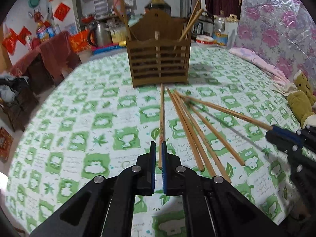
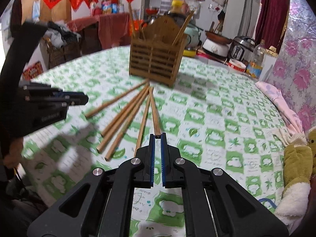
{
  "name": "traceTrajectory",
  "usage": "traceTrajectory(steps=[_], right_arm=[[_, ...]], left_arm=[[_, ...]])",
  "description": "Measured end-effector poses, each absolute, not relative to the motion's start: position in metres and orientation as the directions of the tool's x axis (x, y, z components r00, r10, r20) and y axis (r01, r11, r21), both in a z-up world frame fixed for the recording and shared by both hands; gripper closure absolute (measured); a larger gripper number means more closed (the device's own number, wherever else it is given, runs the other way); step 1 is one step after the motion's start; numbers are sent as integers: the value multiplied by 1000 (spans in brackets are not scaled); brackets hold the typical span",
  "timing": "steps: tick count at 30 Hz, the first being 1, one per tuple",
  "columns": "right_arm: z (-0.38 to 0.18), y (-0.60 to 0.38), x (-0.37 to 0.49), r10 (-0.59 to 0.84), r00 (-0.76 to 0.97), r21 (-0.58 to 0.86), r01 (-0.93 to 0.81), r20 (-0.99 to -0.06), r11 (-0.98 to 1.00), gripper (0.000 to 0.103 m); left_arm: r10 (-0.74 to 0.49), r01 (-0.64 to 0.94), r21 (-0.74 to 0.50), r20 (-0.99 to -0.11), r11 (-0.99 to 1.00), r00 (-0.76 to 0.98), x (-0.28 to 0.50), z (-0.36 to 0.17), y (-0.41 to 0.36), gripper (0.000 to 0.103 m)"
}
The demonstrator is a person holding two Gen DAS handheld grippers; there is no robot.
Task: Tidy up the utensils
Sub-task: 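Lift the chopstick with the right tool and carry it toward the holder, then lower the held chopstick into the wooden holder with the right tool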
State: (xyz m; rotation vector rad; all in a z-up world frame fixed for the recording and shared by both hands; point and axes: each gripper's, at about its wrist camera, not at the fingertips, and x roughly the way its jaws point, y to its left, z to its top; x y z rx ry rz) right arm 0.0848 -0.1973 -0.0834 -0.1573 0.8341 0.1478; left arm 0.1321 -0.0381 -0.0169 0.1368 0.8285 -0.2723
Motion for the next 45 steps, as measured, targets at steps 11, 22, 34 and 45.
traceTrajectory(steps=[11, 22, 34, 45], right_arm=[[-42, -209, 91, 145, 704, 20, -182, -695, 983, 97], [-13, -213, 107, 164, 751, 39, -181, -640, 983, 97], [20, -217, 154, 176, 806, 57, -175, -565, 983, 101], [-64, -242, 138, 185, 608, 99, -172, -772, 980, 88]], left_arm=[[-129, 250, 97, -649, 963, 749, 111, 14, -36, 97], [-99, 223, 139, -591, 965, 800, 117, 34, -34, 97], [-199, 273, 42, -581, 961, 789, 182, 80, -31, 97], [-284, 304, -59, -558, 951, 779, 234, 117, -42, 97]])
